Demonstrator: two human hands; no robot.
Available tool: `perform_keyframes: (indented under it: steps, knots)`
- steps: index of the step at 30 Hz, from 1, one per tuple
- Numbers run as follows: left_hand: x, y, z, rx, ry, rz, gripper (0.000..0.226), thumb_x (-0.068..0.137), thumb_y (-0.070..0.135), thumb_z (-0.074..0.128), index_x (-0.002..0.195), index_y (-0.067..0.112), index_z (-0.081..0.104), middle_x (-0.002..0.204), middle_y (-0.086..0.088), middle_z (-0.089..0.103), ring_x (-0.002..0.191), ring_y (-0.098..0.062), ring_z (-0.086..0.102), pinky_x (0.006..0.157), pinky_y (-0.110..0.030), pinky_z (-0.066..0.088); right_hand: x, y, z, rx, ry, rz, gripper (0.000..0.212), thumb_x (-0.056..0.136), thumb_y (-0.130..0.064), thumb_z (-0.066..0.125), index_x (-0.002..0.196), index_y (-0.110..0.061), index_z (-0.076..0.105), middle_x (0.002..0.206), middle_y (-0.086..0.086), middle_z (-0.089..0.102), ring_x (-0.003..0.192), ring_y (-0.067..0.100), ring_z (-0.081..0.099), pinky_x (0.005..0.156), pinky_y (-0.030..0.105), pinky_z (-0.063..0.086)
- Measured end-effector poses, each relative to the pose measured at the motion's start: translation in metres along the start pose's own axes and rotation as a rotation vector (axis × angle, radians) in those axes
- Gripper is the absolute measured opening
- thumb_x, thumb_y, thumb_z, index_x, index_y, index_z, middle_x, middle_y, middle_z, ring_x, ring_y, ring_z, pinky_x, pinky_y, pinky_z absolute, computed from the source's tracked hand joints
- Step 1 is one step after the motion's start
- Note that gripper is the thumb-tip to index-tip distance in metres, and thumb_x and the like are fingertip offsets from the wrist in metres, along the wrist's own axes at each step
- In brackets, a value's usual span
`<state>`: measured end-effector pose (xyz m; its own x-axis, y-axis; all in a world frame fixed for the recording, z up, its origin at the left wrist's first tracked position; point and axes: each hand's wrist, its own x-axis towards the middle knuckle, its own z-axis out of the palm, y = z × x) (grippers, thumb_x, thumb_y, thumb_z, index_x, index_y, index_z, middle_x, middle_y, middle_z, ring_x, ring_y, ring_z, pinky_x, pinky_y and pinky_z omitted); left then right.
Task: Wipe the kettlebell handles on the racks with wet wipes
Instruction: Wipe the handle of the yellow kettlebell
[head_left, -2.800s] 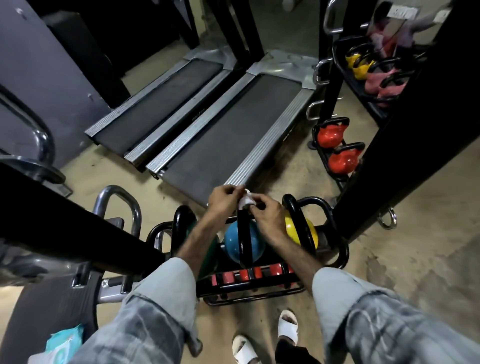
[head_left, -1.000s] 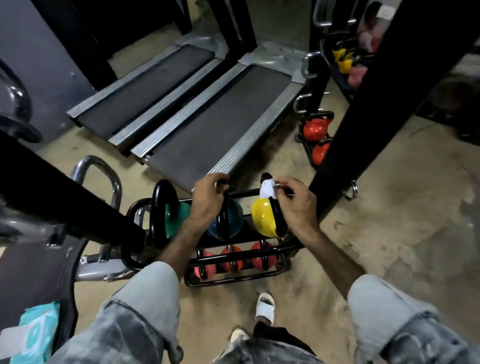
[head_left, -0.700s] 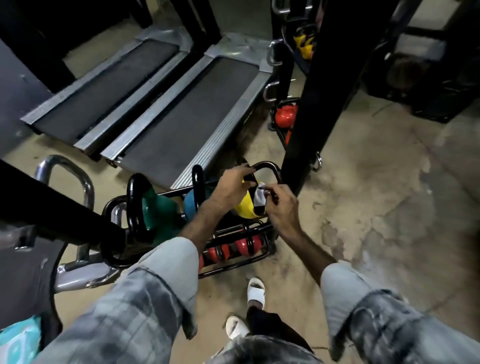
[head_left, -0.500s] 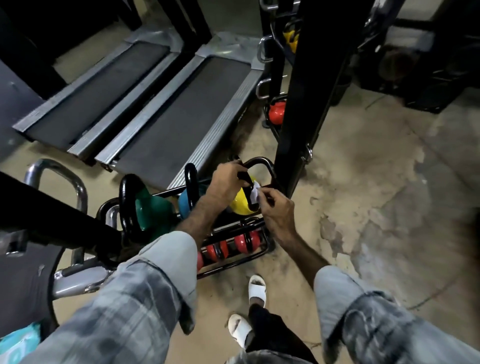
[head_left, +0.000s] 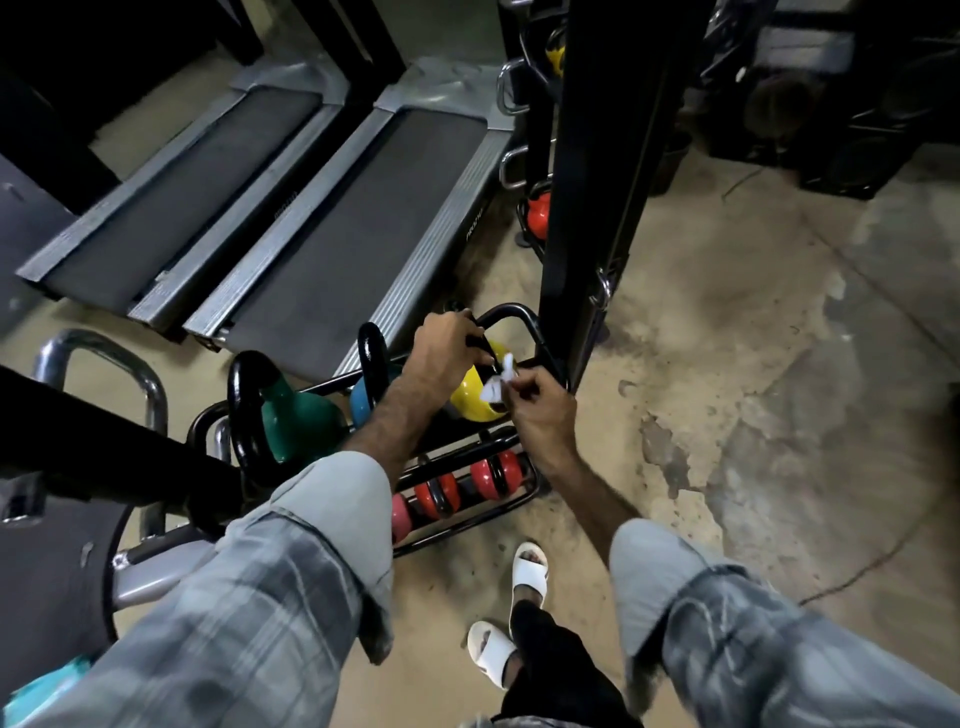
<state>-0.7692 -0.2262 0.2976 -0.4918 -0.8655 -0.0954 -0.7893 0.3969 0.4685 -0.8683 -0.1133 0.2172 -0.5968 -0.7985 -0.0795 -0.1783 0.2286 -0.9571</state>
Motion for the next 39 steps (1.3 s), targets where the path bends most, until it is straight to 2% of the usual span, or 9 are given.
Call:
perform_keyframes:
  steps: [4,7,10,15,19,24,31,35,39]
  knots:
    - [0.001,0.000,0.001,-0.008,0.006,-0.011,0.033,0.066,0.026,0.083,0.095,0.012,0.075,0.105,-0.008,0.070,0.109,-0.027,0.061,0.087,-0.042,0.052,-0.022,0.024,-0.010,0.031,0.022,0.019,0.014,0.082,-0.012,0.074,0.075,-0.015,0.062,0.073,-0.010,0.066,0.068,-0.009,0.057,0.064,0.006,0.041]
    - [0.000,0.000,0.002,-0.024,0.017,-0.015,0.036,0.068,0.021,0.083,0.101,0.009,0.074,0.115,-0.012,0.068,0.115,-0.029,0.058,0.093,-0.043,0.050,-0.012,0.021,-0.007,0.035,0.028,-0.014,0.014,0.083,-0.009,0.071,0.078,-0.021,0.063,0.078,-0.010,0.069,0.077,0.003,0.064,0.071,0.016,0.048]
    - [-0.001,0.001,0.001,-0.040,0.023,0.000,0.033,0.069,0.020,0.082,0.099,0.009,0.075,0.113,-0.011,0.069,0.115,-0.028,0.059,0.092,-0.042,0.050,-0.007,0.019,-0.009,0.157,-0.027,-0.023,0.026,0.085,-0.008,0.071,0.106,-0.022,0.070,0.092,-0.004,0.072,0.089,0.007,0.068,0.078,0.021,0.053]
    - [-0.002,0.001,0.003,-0.042,0.027,-0.002,0.035,0.069,0.018,0.082,0.102,0.009,0.074,0.117,-0.012,0.068,0.116,-0.028,0.058,0.092,-0.042,0.049,-0.016,0.022,-0.010,0.266,-0.011,0.011,0.023,0.084,0.012,0.063,0.103,0.003,0.072,0.082,0.011,0.071,0.070,-0.008,0.064,0.071,0.010,0.048]
    - [0.002,-0.001,0.005,-0.037,0.021,-0.018,0.037,0.067,0.020,0.082,0.102,0.011,0.074,0.112,-0.012,0.070,0.114,-0.028,0.060,0.091,-0.041,0.050,-0.009,0.012,-0.007,0.249,0.008,-0.078,0.024,0.086,0.000,0.069,0.103,-0.015,0.076,0.089,-0.005,0.073,0.087,0.003,0.068,0.080,0.022,0.053]
    - [0.001,-0.001,0.005,-0.045,0.034,-0.027,0.032,0.067,0.020,0.082,0.097,0.012,0.076,0.107,-0.010,0.072,0.113,-0.028,0.061,0.091,-0.040,0.051,-0.011,0.004,0.002,0.205,0.038,-0.211,0.022,0.083,0.002,0.071,0.101,-0.009,0.077,0.094,-0.002,0.070,0.090,0.010,0.068,0.081,0.024,0.054]
    - [0.000,-0.002,0.005,-0.074,0.034,-0.035,0.037,0.066,0.020,0.083,0.102,0.012,0.075,0.115,-0.010,0.069,0.118,-0.026,0.059,0.094,-0.040,0.049,-0.018,0.041,0.001,0.167,0.044,0.059,0.027,0.087,-0.002,0.067,0.103,-0.022,0.075,0.099,-0.002,0.073,0.091,0.003,0.067,0.089,0.035,0.055]
    - [0.003,-0.008,0.008,-0.094,0.034,-0.033,0.036,0.064,0.021,0.084,0.099,0.015,0.076,0.113,-0.007,0.071,0.119,-0.022,0.059,0.094,-0.040,0.050,-0.003,0.023,-0.002,0.109,-0.020,-0.058,0.027,0.092,-0.008,0.062,0.113,-0.021,0.073,0.107,-0.010,0.072,0.102,0.003,0.066,0.092,0.023,0.052]
    - [0.006,-0.009,0.009,-0.098,0.030,-0.051,0.036,0.064,0.023,0.084,0.098,0.016,0.076,0.107,-0.009,0.072,0.115,-0.022,0.061,0.094,-0.041,0.051,0.000,0.026,-0.008,0.115,-0.073,-0.043,0.025,0.092,-0.004,0.063,0.115,-0.009,0.071,0.107,-0.002,0.072,0.098,0.003,0.066,0.089,0.020,0.050]
